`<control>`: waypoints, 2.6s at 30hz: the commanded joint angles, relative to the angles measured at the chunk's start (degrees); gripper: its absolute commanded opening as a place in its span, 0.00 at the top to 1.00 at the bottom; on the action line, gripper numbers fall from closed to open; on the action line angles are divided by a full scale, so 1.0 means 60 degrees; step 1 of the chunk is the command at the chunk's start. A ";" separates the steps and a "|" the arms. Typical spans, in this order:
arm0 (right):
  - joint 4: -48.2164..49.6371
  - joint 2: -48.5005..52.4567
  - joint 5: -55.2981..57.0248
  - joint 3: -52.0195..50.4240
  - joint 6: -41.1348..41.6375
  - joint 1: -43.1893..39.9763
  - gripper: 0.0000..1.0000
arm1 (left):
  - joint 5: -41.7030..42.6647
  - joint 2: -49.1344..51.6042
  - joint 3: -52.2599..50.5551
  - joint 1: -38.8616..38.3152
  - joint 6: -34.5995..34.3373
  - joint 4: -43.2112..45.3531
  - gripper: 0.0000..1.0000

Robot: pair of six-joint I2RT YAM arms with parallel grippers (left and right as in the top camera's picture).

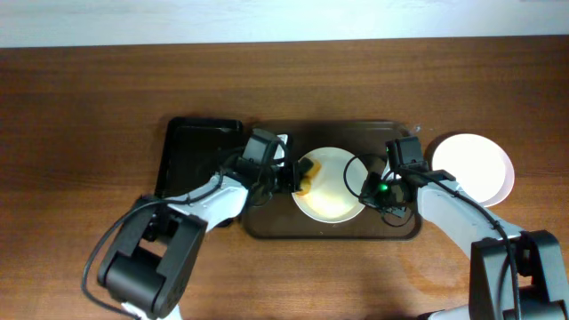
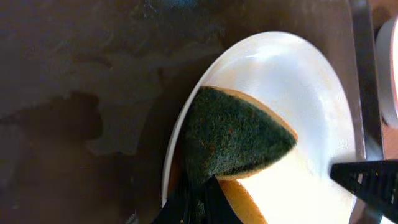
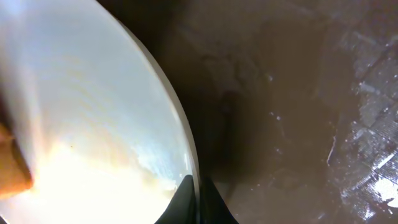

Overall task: Clean dirty plates on tray and stack at the side
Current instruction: 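Hold the last plate with the right gripper and scrub it with the left sponge, then lift the last plate with the right gripper and stack it on the side pile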

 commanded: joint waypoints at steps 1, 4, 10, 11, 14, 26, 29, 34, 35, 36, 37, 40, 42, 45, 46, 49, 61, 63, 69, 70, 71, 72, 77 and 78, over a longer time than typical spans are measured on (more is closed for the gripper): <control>0.0007 -0.0051 0.0663 -0.0058 0.0036 0.0051 0.96 | -0.0357 -0.1698 0.0051 0.0084 0.1195 -0.1133 1.00; 0.0637 -0.0051 0.0922 -0.0058 -0.0503 0.0051 0.96 | -0.1861 -0.2881 0.0051 0.0321 0.1206 -0.2572 1.00; 0.0393 -0.0033 0.1155 -0.0069 -0.0492 0.0044 0.96 | -0.3497 -0.3730 0.0051 0.1785 0.1206 -0.4433 1.00; 0.0171 -0.0033 0.1155 -0.0069 -0.0492 0.0044 0.95 | -0.3501 -0.3730 0.0047 0.2058 0.1206 -0.4535 1.00; -0.0273 -0.0033 0.1198 -0.0069 -0.0200 0.0044 0.96 | -0.3501 -0.3723 0.0040 0.2779 0.1202 -0.4823 1.00; -0.0168 -0.0033 0.1253 -0.0069 -0.0237 0.0051 0.87 | -0.3497 -0.3723 0.0040 0.2900 0.1206 -0.4881 1.00; 0.0018 0.0073 0.1297 -0.0076 -0.0240 0.0051 0.88 | -0.3497 -0.3723 0.0040 0.2900 0.1206 -0.4885 1.00; 0.0364 -0.0095 0.1286 0.0186 -0.0612 0.0044 0.96 | -0.3501 -0.3723 0.0040 0.2900 0.1206 -0.4885 1.00; -0.0146 -0.0572 0.1413 0.0805 -0.1370 0.0044 0.96 | -0.3566 -0.3723 0.0040 0.2896 0.1206 -0.4885 1.00; -0.0481 -0.0812 0.1661 0.1133 -0.1512 0.0044 0.96 | -0.3577 -0.3723 0.0040 0.2900 0.1206 -0.4878 1.00; -0.0849 -0.1078 0.2058 0.1468 -0.1515 0.0051 0.96 | -0.3632 -0.3723 0.0040 0.2900 0.1206 -0.4874 1.00; -0.2062 -0.2018 0.3162 0.2426 -0.2007 0.0051 0.96 | -0.3854 -0.3723 0.0040 0.2896 0.1209 -0.4878 1.00; -0.2834 -0.2193 0.3442 0.2590 -0.2197 0.0051 0.96 | -0.3854 -0.3723 0.0040 0.2900 0.1206 -0.4870 1.00; -0.3632 -0.2116 0.4226 0.2590 -0.2215 0.0051 0.96 | -0.3854 -0.3723 0.0040 0.2900 0.1206 -0.4874 1.00; -0.3483 -0.2116 0.4335 0.2590 -0.2215 0.0051 0.96 | -0.3854 -0.3723 0.0040 0.2900 0.1206 -0.4874 1.00; -0.2477 -0.2116 0.4641 0.2754 -0.2222 0.0051 0.96 | -0.3847 -0.3723 0.0040 0.2900 0.1206 -0.4878 1.00; -0.5217 -0.2091 0.5009 0.2881 -0.2211 0.0051 0.96 | -0.3843 -0.3723 0.0040 0.2896 0.1206 -0.4878 1.00; -0.5512 -0.1985 0.5009 0.2881 -0.2175 0.0051 0.96 | -0.3843 -0.3723 0.0040 0.2900 0.1206 -0.4878 1.00; -0.6499 -0.0969 0.4976 0.3818 -0.2182 0.0044 0.96 | -0.3814 -0.3723 0.0040 0.2896 0.1206 -0.4881 1.00; -0.6765 -0.0962 0.4972 0.4237 -0.2186 0.0044 0.96 | -0.3814 -0.3723 0.0040 0.2896 0.1206 -0.4881 1.00; -0.7114 -0.0962 0.4972 0.4707 -0.2197 0.0044 0.96 | -0.3814 -0.3723 0.0040 0.2896 0.1206 -0.4881 1.00; -0.7592 -0.0962 0.4925 0.5176 -0.2284 0.0051 0.96 | -0.3814 -0.3723 0.0040 0.2900 0.1206 -0.4881 1.00; -0.8338 -0.0936 0.5858 0.5668 -0.1974 0.0055 0.96 | -0.3814 -0.3723 0.0040 0.2896 0.1206 -0.4878 1.00; -0.8171 -0.0936 0.6302 0.5668 -0.1694 0.0055 0.96 | -0.3814 -0.3723 0.0040 0.2896 0.1206 -0.4881 1.00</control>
